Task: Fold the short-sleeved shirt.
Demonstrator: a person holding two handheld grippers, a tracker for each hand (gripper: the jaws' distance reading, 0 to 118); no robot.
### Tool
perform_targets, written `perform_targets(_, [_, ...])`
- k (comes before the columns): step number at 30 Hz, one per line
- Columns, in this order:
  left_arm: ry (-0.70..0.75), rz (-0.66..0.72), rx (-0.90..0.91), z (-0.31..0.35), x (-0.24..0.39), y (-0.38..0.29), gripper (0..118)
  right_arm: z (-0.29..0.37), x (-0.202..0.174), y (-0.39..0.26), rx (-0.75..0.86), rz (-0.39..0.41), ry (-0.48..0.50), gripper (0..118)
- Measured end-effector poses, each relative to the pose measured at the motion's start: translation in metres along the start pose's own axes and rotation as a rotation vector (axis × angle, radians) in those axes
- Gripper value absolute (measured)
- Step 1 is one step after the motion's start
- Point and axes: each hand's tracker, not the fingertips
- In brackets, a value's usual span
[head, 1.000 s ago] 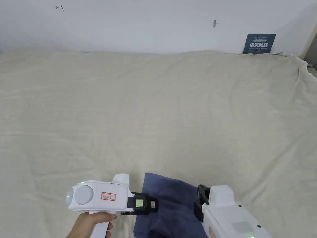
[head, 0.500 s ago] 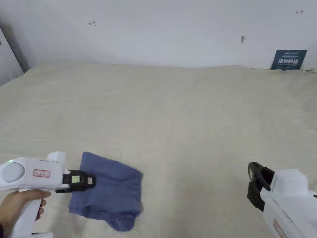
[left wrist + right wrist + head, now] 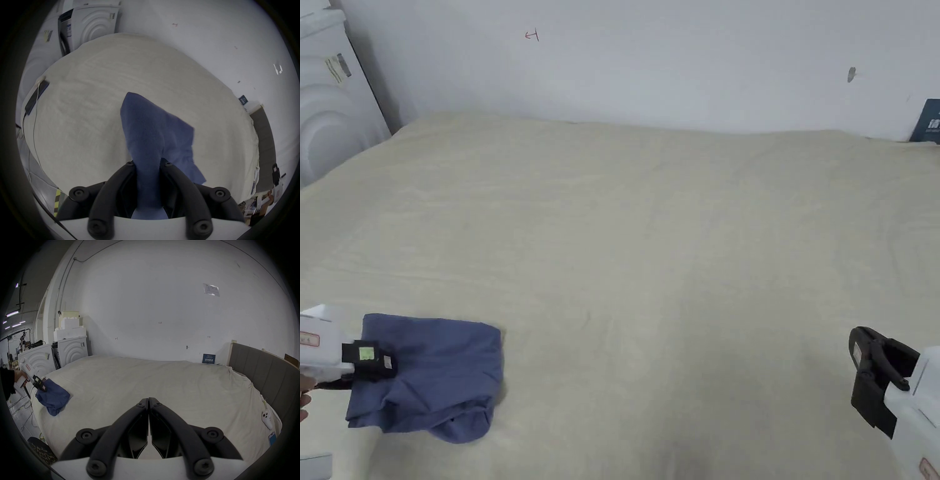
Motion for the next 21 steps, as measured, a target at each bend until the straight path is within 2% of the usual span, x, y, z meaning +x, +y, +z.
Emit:
perform_targets(6, [0.098, -0.009, -0.017, -0.022, 0.011, -0.018, 21, 0.002, 0.002, -0.003, -0.02, 0.0, -0.001, 0])
perform_targets(8, [0.117, -0.012, -0.003, -0.018, 0.019, -0.021, 46, 0.002, 0.007, -0.004, -0.022, -0.001, -0.007, 0])
perform_targets(10, [0.202, -0.049, 0.018, -0.013, 0.032, -0.028, 88, 0.008, 0.012, -0.001, -0.017, -0.011, -0.011, 0])
perform_targets(11, [0.248, -0.061, 0.034, -0.01, 0.039, -0.03, 103, 0.01, 0.013, 0.0, -0.013, -0.014, -0.014, 0])
perform_targets(12, [0.268, -0.079, 0.063, -0.005, 0.046, -0.033, 110, 0.013, 0.015, 0.002, -0.007, -0.016, -0.016, 0])
perform_targets(21, [0.139, -0.254, 0.558, 0.093, 0.144, -0.063, 111, 0.027, 0.018, 0.025, 0.067, -0.028, -0.058, 0])
